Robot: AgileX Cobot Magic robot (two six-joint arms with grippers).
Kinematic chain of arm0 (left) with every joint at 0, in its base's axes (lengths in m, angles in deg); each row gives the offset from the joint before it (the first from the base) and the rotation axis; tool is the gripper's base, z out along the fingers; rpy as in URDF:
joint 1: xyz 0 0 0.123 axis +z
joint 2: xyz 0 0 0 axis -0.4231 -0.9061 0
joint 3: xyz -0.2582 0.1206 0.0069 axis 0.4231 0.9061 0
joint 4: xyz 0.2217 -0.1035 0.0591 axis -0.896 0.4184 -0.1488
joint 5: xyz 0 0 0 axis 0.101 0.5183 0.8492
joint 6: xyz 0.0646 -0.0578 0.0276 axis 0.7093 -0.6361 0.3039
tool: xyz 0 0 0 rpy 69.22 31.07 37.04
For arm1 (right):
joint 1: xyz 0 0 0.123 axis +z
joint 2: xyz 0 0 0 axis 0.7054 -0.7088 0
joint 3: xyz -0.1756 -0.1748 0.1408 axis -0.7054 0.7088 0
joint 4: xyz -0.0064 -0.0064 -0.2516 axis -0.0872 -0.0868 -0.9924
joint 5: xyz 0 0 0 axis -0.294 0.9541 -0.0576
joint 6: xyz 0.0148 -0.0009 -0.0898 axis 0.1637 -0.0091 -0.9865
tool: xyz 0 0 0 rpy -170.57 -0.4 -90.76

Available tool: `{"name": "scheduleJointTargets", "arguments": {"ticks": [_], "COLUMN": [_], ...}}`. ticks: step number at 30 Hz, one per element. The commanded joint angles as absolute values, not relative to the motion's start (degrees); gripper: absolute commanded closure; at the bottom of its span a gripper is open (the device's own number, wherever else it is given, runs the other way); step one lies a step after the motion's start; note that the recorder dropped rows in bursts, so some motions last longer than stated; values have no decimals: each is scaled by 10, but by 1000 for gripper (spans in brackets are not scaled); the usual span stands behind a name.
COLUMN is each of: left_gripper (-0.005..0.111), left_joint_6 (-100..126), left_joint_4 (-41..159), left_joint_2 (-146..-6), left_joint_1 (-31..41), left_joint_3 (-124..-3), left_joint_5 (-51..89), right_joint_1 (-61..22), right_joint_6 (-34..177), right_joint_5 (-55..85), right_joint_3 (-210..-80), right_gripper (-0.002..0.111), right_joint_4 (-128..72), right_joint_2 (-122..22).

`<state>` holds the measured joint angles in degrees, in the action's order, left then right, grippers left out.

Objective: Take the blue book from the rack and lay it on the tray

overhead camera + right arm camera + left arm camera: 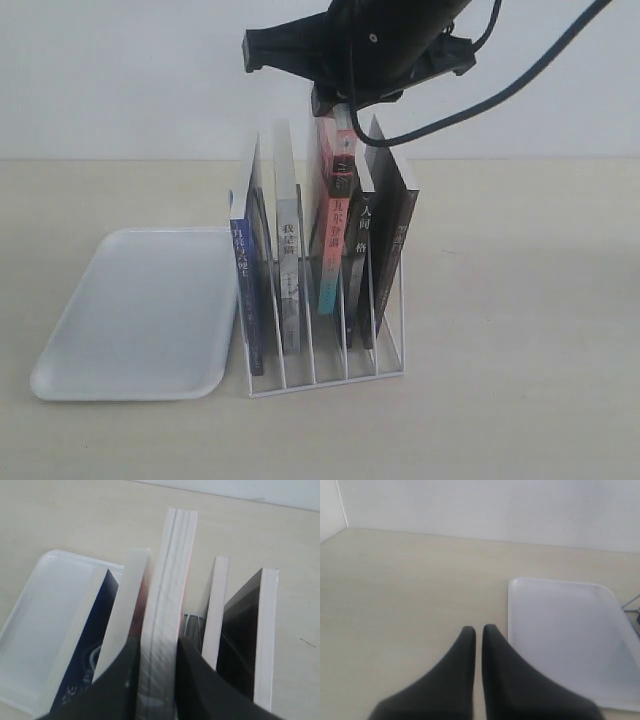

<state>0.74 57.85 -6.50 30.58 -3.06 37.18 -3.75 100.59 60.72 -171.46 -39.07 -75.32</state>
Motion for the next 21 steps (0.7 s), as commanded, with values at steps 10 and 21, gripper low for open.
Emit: {"name": "scheduleJointTargets", "arguments": {"ticks": [10, 21], "left_gripper": [103, 103], "left_joint_6": [3, 3], "left_joint_4": [578, 578], "left_joint_2": [-64, -64], "left_joint_1": [303, 303], "left_joint_3": [-28, -28], "left_joint_5": [370, 370], "right_joint_1": [-38, -38], "right_joint_6": [1005, 1005], "right_joint_5": [618, 660], "right_joint_3": [-1753, -1783], "right_gripper": [108, 108], "right_joint_4": [-407, -405], "right_joint_2": [-715, -714]}}
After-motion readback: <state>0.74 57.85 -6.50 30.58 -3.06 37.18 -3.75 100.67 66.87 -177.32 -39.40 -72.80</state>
